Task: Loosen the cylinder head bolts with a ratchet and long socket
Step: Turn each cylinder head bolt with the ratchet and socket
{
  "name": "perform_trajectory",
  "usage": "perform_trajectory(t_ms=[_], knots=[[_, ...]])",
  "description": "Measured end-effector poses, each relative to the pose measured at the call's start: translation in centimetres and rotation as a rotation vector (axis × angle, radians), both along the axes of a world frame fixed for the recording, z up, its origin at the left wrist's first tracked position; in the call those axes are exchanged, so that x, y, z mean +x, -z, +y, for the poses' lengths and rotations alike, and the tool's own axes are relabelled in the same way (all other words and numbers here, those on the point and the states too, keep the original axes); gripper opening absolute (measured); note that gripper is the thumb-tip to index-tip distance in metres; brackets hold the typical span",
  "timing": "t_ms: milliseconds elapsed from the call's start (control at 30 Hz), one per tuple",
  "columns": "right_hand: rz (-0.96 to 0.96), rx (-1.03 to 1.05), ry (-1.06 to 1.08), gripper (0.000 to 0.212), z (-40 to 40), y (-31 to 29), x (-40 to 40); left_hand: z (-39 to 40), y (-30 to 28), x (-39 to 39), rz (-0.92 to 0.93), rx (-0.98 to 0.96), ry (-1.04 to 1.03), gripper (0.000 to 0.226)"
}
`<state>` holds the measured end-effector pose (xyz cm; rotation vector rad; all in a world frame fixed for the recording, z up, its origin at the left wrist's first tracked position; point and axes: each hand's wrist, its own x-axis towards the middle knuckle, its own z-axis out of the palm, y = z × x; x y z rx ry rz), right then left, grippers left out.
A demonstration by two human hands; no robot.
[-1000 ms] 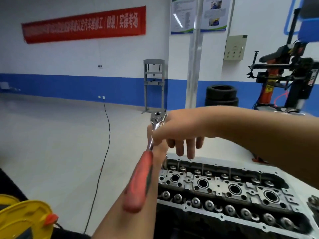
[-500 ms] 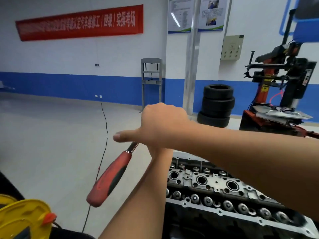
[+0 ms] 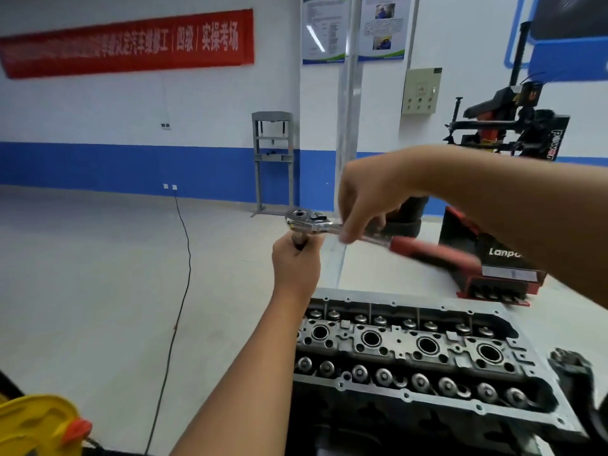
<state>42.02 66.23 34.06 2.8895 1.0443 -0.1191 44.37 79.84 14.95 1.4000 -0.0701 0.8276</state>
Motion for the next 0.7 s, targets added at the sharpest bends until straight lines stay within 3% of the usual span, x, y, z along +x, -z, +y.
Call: perform_trajectory(t_ms=[167, 267, 333, 467, 533, 600, 700], knots=[[-0.373, -0.087, -0.089, 0.023, 0.5, 0.9, 2.1, 0.2, -0.6, -0.8, -0.027, -0.061, 0.055, 0.042], [-0.509, 0.004, -0.134, 0.032, 1.5, 3.1, -0.4, 0.9, -0.2, -0.8, -0.048, -0.181, -0.068, 0.048], [-0.470, 0.052, -0.163, 0.035, 2.2, 4.3, -2.6, 0.7, -0.5, -1.0, -0.067, -0.217, -0.096, 0.040], [-0.003, 0.144, -0.065, 0.022, 3.4, 5.0, -5.8, -0.5, -1.3, -1.8, -0.059, -0.169, 0.017, 0.016], [-0.020, 0.048, -0.076, 0.017, 3.1, 3.8, -4.4, 0.2, -0.9, -1.9, -0.001, -0.138, -0.001, 0.022], [-0.095, 0.002, -0.054, 0.010, 1.9, 2.2, -1.9, 1.0, -0.4, -1.9, 0.070, -0.141, 0.032, 0.036], [-0.559, -0.098, 0.028, 0.008, 0.1, 1.7, 1.5, 0.9, -1.1, -2.7, 0.138, -0.058, 0.150, 0.045]])
